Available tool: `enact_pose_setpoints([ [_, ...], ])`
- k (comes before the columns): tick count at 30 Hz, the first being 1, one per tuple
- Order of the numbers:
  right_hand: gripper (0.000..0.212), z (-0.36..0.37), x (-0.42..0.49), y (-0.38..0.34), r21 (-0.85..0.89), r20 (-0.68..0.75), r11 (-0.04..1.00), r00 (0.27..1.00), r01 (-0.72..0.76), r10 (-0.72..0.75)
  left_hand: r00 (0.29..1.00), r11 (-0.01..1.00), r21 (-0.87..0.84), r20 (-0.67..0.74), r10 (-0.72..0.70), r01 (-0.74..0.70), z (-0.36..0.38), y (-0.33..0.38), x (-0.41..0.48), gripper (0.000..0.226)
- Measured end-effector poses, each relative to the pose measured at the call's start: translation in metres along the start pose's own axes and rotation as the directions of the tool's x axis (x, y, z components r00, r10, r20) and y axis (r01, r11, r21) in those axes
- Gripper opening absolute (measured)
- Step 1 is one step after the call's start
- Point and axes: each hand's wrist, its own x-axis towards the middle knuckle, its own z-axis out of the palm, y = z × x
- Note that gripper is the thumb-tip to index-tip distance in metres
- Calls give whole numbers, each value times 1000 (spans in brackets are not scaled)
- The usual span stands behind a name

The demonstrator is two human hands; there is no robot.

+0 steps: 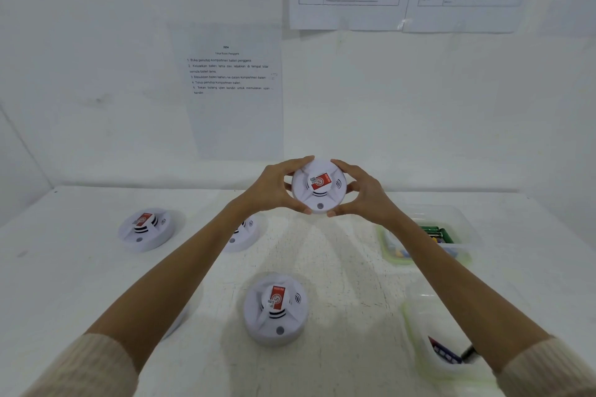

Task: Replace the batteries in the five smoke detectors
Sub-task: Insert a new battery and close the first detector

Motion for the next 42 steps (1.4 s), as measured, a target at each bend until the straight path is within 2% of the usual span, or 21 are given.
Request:
enact_pose_setpoints([
  [17,96,-6,-1,-9,-41,45,999,999,-7,9,1000,1000,5,-12,-11,11,0,5,3,91],
  [24,97,0,0,-10,-122,80,993,997,-5,14,996,997,1,-14,-84,84,1,2,0,90],
  [34,88,22,-15,6,-283,201,948,958,-145,207,963,968,55,106,-249,245,30,-18,-16,90],
  [39,92,31,-19,17,-340,265,918,916,-203,301,939,948,111,143,-313,299,44,-31,-23,95],
  [42,83,34,-18,18,-378,278,904,907,-199,315,930,942,141,168,-327,306,48,-37,-24,96],
])
